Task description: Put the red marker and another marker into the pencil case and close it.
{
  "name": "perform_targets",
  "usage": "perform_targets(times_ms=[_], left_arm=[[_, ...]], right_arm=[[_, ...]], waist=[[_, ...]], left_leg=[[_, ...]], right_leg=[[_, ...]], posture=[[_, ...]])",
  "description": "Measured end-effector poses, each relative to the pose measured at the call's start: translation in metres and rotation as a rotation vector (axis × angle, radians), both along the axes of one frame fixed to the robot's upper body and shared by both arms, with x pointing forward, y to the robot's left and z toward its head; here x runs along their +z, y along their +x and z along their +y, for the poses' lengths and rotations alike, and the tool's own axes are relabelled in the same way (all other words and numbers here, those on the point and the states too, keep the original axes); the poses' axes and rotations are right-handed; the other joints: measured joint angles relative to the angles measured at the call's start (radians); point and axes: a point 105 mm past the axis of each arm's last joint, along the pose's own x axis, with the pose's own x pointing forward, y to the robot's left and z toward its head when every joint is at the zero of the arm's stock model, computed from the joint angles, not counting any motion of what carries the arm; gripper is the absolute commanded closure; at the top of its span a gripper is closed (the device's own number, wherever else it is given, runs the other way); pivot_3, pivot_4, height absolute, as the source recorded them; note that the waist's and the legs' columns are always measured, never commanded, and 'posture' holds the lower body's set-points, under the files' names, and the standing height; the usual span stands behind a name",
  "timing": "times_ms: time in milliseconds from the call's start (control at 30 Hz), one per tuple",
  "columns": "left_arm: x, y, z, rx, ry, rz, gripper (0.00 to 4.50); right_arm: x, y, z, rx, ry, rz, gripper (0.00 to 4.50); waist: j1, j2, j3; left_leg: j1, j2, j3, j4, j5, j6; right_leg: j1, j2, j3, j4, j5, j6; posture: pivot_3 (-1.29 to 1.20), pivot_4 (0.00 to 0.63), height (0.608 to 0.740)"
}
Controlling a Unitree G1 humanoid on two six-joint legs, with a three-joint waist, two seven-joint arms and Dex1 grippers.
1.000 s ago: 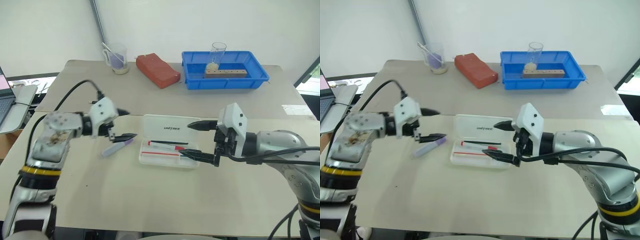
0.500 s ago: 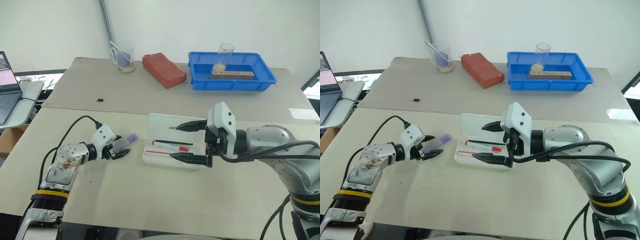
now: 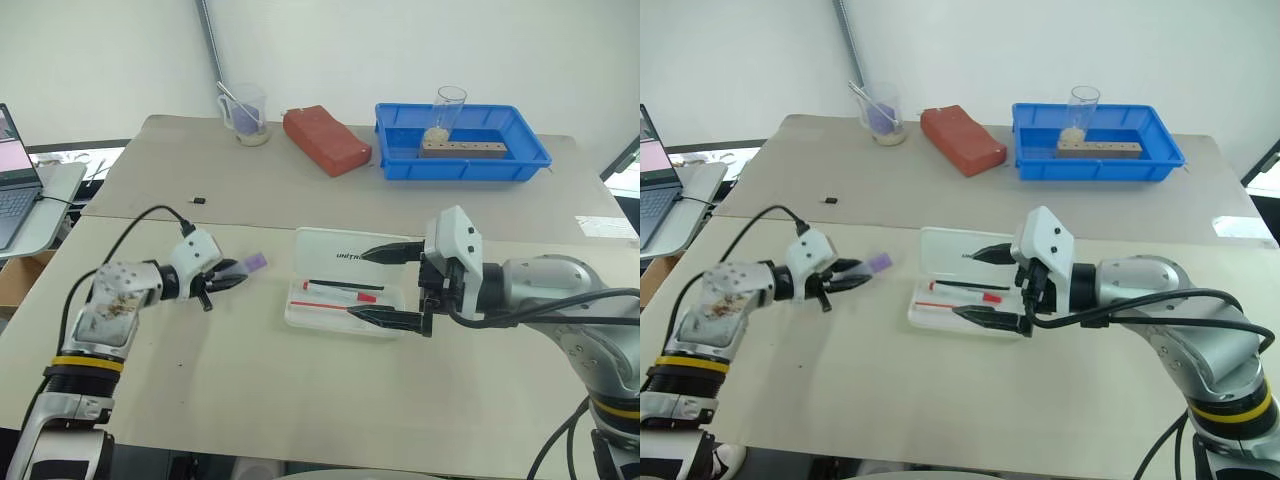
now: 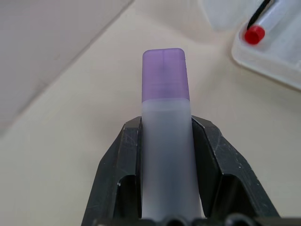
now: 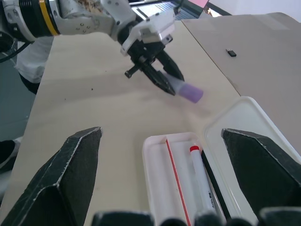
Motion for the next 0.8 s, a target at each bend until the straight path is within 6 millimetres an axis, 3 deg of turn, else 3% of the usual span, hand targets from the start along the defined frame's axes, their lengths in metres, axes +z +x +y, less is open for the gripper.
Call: perform_targets(times_ms=[67, 133, 200, 333, 400, 633, 800], left_arm=[[0.029, 0.002, -0.017, -0.109, 0.022, -0.063, 3.54], [0.054, 0.000, -0.043, -0.227, 0.044, -0.138, 3.54], [0.065, -0.006, -0.071, -0.336, 0.040, -0.173, 3.54], [0.048, -0.023, -0.114, -0.495, 0.026, -0.111, 3.54], [0.039, -0.029, -0.125, -0.539, 0.041, -0.084, 3.54], [-0.005, -0.050, -0.124, -0.577, 0.107, 0.030, 3.54], [-0.008, -0.058, -0.120, -0.584, 0.132, 0.025, 3.54]], right_arm=[[-0.014, -0.003, -0.012, -0.040, -0.040, 0.047, 0.00], [-0.014, -0.003, -0.016, -0.061, -0.038, 0.049, 0.00], [-0.011, -0.002, -0.019, -0.079, -0.035, 0.033, 0.00], [-0.007, 0.001, -0.023, -0.109, -0.028, 0.014, 0.00], [-0.007, 0.002, -0.023, -0.117, -0.026, 0.011, 0.00], [-0.008, -0.004, -0.022, -0.134, -0.022, 0.015, 0.00], [-0.012, -0.011, -0.024, -0.131, -0.041, 0.026, 0.00]], waist=[[0.006, 0.000, 0.000], [0.005, 0.001, -0.001], [0.003, 0.004, -0.003], [-0.011, 0.005, -0.003], [-0.015, 0.004, -0.003], [-0.011, 0.004, -0.002], [-0.004, 0.004, -0.002]], left_leg=[[-0.002, 0.000, 0.000, 0.000, 0.000, 0.000], [-0.002, -0.001, 0.000, 0.001, 0.000, 0.000], [-0.002, -0.001, 0.000, 0.001, 0.000, 0.000], [-0.002, -0.001, -0.002, 0.001, 0.000, 0.000], [-0.002, 0.000, -0.004, 0.001, 0.000, 0.000], [-0.002, 0.000, -0.004, 0.002, 0.000, 0.000], [-0.002, -0.001, -0.003, 0.002, 0.000, 0.000]], right_leg=[[0.000, 0.000, 0.000, -0.001, 0.000, 0.000], [0.001, 0.000, 0.001, -0.004, 0.001, 0.001], [0.002, 0.001, 0.001, -0.006, 0.001, 0.002], [0.002, 0.004, 0.002, -0.006, 0.001, 0.002], [0.002, 0.006, 0.003, -0.006, 0.001, 0.002], [0.002, 0.006, 0.003, -0.006, 0.001, 0.002], [0.003, 0.004, 0.002, -0.007, 0.001, 0.003]], posture=[[0.00, 0.150, 0.740], [0.00, 0.150, 0.740], [0.00, 0.150, 0.740], [0.00, 0.150, 0.740], [0.00, 0.150, 0.740], [0.00, 0.150, 0.740], [0.00, 0.150, 0.740]])
